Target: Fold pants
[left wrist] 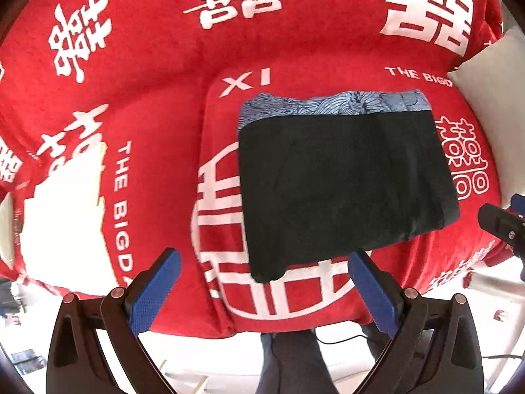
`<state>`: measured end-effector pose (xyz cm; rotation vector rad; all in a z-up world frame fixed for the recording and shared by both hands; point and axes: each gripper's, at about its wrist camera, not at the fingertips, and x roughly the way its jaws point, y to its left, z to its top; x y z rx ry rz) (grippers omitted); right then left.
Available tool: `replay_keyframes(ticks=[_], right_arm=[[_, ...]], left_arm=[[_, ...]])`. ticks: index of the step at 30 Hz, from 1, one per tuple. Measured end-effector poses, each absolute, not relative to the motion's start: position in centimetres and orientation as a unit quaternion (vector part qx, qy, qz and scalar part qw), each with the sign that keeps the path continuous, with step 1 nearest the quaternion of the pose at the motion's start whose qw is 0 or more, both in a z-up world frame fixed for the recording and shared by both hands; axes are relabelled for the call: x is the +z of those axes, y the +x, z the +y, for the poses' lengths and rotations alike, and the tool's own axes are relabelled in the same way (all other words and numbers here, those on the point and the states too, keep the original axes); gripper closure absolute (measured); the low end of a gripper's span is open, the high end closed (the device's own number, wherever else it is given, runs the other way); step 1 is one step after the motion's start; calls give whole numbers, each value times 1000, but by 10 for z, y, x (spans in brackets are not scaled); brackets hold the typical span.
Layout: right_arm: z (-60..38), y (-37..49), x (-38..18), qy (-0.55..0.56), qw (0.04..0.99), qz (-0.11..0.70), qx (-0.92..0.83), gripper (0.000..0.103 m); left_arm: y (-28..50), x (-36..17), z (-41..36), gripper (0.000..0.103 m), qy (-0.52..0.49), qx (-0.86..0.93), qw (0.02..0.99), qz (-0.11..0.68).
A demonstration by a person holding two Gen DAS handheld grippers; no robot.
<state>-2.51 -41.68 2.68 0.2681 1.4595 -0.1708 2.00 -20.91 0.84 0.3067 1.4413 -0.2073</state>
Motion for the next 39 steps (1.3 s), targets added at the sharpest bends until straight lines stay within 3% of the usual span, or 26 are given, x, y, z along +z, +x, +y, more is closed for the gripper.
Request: replay_keyframes(ticks=[2,4,39], right_arm=[[-413,-26,29,114,734,665,-80,7],[-408,-27,31,102,734,666,-81,0],[-409,-24,39,131,711,687,-70,0]], left_arm=[[18,12,-209,1,143,-89,738,654],[15,15,-209,1,146,-90,737,654],[14,31,-219,1,160,-110,729,656]])
